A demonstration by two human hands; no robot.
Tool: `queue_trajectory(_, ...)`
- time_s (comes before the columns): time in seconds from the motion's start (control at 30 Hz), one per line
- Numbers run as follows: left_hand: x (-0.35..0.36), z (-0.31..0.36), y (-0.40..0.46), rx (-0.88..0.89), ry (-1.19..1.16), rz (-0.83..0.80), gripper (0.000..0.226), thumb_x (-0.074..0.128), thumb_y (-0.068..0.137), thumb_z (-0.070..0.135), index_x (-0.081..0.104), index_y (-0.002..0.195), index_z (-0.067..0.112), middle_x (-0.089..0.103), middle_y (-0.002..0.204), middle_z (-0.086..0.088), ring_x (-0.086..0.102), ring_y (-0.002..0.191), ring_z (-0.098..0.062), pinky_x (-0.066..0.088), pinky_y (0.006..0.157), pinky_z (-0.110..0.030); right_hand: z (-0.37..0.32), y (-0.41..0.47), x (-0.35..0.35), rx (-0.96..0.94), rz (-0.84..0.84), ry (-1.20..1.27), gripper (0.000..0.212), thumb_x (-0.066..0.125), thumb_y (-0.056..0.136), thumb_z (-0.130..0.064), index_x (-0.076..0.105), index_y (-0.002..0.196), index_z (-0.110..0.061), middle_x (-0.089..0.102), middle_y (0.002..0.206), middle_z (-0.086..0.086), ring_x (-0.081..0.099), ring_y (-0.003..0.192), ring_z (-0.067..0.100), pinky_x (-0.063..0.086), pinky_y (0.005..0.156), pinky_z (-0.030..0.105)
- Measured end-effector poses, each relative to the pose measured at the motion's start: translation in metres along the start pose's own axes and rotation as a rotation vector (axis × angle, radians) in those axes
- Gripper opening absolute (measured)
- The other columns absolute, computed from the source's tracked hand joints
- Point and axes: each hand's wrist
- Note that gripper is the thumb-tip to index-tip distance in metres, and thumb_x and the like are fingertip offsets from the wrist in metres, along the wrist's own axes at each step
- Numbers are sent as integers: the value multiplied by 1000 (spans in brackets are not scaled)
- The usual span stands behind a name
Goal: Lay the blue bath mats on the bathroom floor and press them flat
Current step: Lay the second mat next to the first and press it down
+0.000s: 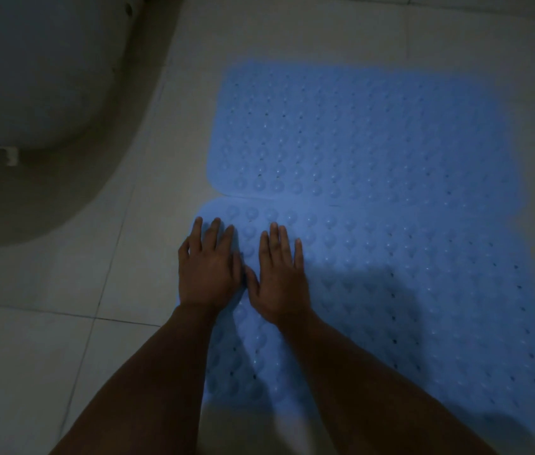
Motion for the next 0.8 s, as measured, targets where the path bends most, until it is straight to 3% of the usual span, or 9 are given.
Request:
queue_trajectory(0.43, -6, -20, 12, -9, -8, -49, 59, 36, 101, 43, 48, 150, 14, 42, 160, -13, 23, 155, -37, 36, 114, -57, -5, 3, -3, 6, -58, -22, 87, 29, 98, -63, 15, 160, -4, 1, 170, 16, -6, 158, 29, 6, 124, 59)
queue_trajectory(0.63, -18, -10, 16, -28, -28, -2, 58, 39, 98, 42, 52, 148, 14, 46, 157, -13, 29, 152, -39, 38, 110, -57, 3, 20, -26, -12, -310, 85, 86, 29, 96, -61, 9, 161, -9, -6, 170, 12, -8, 157, 24, 0, 126, 54)
queue_trajectory(0.7, -18, -3, 16, -11, -39, -1, 58, 40, 98, 42, 52, 148, 14, 47, 156, -14, 30, 152, -40, 38, 110, -57, 10, 36, -48, -1, -338, 182, 68, 39, 101, -52, 31, 157, -15, 13, 169, 10, 11, 157, 23, 15, 126, 48)
queue_trajectory(0.8, -14, 11, 14, 34, -62, -31, 63, 36, 97, 44, 50, 150, 14, 44, 159, -14, 28, 153, -39, 35, 114, -57, 28, 49, -77, 51, -240, 334, 45, 47, 102, -39, 55, 143, -21, 53, 150, 6, 48, 139, 24, 39, 115, 38)
Point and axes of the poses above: each hand's wrist, its own y-axis towards the middle knuckle, its own x-axis out of the palm, z = x × y
